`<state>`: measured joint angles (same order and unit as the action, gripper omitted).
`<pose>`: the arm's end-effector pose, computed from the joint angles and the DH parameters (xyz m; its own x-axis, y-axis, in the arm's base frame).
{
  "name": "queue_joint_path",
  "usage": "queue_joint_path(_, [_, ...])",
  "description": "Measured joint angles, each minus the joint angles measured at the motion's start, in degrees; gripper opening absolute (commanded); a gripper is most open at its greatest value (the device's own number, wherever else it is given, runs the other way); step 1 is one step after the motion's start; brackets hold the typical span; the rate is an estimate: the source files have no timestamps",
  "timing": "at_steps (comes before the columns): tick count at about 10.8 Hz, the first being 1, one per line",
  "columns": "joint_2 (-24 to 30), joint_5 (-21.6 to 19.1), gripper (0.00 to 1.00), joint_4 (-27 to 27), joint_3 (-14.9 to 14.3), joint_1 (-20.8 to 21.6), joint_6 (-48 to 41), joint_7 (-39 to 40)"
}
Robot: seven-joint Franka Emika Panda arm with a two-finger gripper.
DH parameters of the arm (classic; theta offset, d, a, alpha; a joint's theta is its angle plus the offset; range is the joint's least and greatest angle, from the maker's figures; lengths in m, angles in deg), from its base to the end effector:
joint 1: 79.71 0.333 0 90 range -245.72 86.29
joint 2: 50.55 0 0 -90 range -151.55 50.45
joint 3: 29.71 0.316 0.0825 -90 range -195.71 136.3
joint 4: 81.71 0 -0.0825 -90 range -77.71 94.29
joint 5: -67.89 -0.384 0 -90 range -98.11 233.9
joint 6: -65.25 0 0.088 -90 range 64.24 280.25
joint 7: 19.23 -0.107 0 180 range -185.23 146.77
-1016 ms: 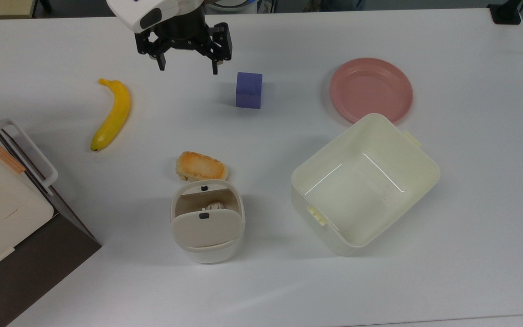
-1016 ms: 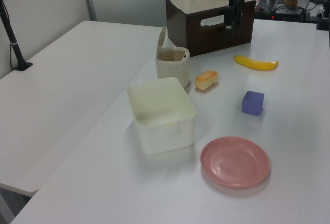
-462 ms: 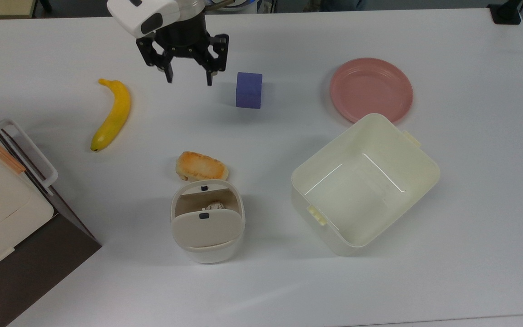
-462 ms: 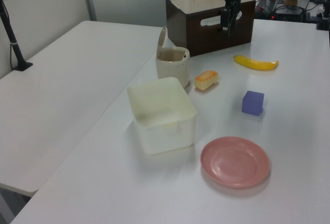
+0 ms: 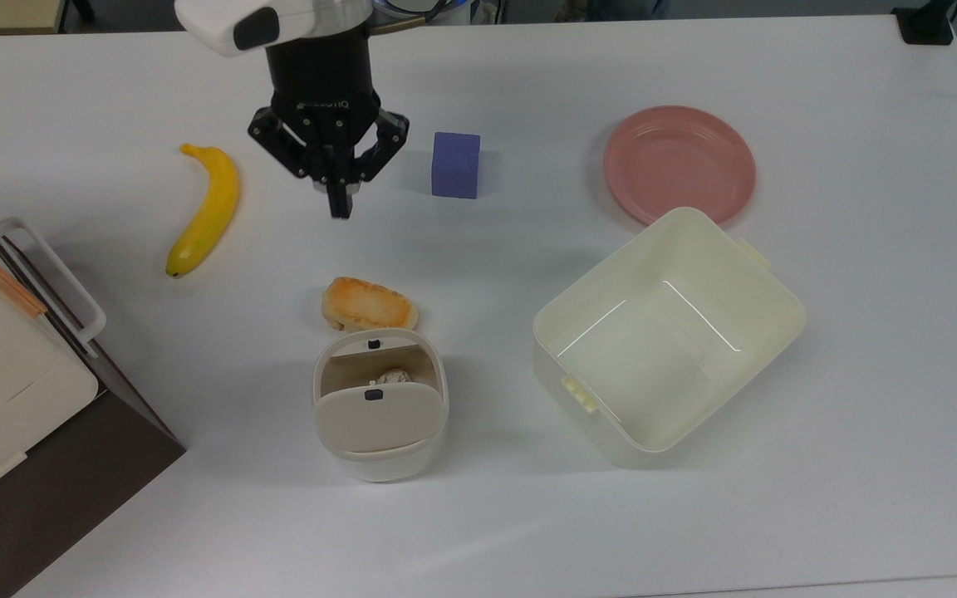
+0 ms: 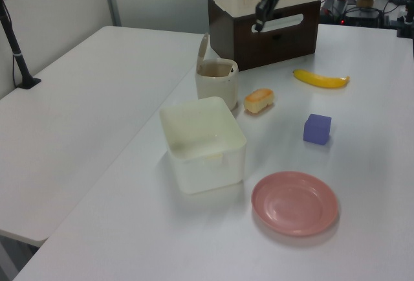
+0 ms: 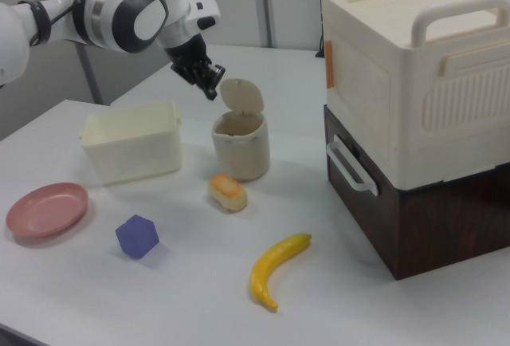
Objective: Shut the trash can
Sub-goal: 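Move the gripper down toward the open lid of the cream trash can, then push the raised lid over and down onto the trash can rim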
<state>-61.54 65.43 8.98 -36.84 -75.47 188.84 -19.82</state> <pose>0.6548 -0.0243 0.5650 0.9247 -0.0698 0.3742 -0.0663 -0.9976 -0.0222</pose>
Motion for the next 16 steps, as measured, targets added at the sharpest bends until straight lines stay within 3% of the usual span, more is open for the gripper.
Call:
queue_joint_path(6, [-9.63,-2.53,0.04,-0.42,0.51,0.73,36.05,-1.82])
queue_joint_path(12, [-18.58,-2.54,0.04,-8.84,0.54,1.05,38.63,-3.05])
queue_joint_path(16, [-20.51,-2.54,0.0,-9.92,0.54,1.4,35.96,-3.05])
